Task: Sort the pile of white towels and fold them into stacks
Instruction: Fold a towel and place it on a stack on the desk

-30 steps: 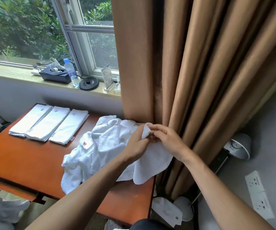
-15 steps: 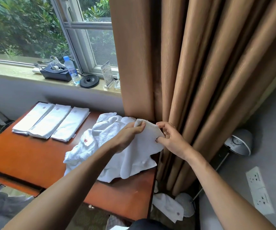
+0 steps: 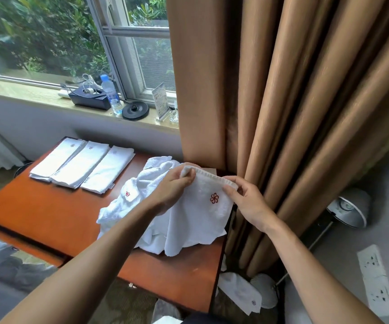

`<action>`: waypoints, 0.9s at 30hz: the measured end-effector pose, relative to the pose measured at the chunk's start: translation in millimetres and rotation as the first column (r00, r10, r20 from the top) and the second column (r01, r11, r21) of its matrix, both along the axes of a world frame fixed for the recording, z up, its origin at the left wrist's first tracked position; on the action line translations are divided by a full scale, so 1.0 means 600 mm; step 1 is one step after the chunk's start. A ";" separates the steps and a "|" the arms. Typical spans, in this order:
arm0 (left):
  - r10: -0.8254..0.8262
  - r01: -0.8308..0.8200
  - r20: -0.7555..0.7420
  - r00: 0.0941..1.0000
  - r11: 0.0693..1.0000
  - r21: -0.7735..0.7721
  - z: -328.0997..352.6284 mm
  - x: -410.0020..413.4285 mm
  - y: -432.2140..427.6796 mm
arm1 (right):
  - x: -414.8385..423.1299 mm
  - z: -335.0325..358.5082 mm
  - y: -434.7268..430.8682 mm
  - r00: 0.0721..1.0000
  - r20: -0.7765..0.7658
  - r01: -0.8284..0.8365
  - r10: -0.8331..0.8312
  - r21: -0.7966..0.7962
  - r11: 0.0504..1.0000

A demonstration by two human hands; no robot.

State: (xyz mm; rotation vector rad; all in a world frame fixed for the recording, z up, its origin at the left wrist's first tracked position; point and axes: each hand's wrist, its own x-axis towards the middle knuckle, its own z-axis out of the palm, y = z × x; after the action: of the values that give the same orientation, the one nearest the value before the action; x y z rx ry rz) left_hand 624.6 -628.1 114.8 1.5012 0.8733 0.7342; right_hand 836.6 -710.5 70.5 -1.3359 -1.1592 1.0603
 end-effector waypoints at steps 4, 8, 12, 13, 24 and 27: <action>0.130 -0.119 -0.082 0.988 0.985 0.121 -0.020 -0.026 -0.005 | -0.017 -0.022 0.019 0.999 0.021 0.047 -0.047 0.014 0.999; 0.263 -0.252 -0.083 0.961 0.960 0.121 -0.027 -0.057 -0.014 | -0.049 -0.026 0.042 0.994 -0.029 0.108 -0.106 0.070 0.992; 0.356 -0.350 -0.070 0.932 0.933 0.080 -0.025 -0.104 -0.014 | -0.094 -0.027 0.070 0.994 -0.054 0.094 -0.090 0.080 0.992; 0.376 -0.370 -0.070 0.924 0.925 0.083 -0.024 -0.118 -0.012 | -0.106 -0.024 0.078 0.995 -0.072 0.078 -0.073 0.068 0.995; 0.477 -0.478 -0.045 0.878 0.878 -0.003 -0.032 -0.315 0.043 | -0.280 0.009 0.175 0.984 -0.102 -0.148 0.145 -0.025 0.989; 0.485 -0.485 -0.016 0.874 0.873 -0.042 -0.031 -0.399 0.072 | -0.363 0.003 0.210 0.977 -0.072 -0.207 0.203 -0.060 0.976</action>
State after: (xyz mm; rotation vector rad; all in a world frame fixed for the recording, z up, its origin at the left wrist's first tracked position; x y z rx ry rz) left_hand 385.1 -585.0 96.5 1.2489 1.2867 1.0680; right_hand 618.8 -584.6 72.2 -1.2423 -1.2407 1.2930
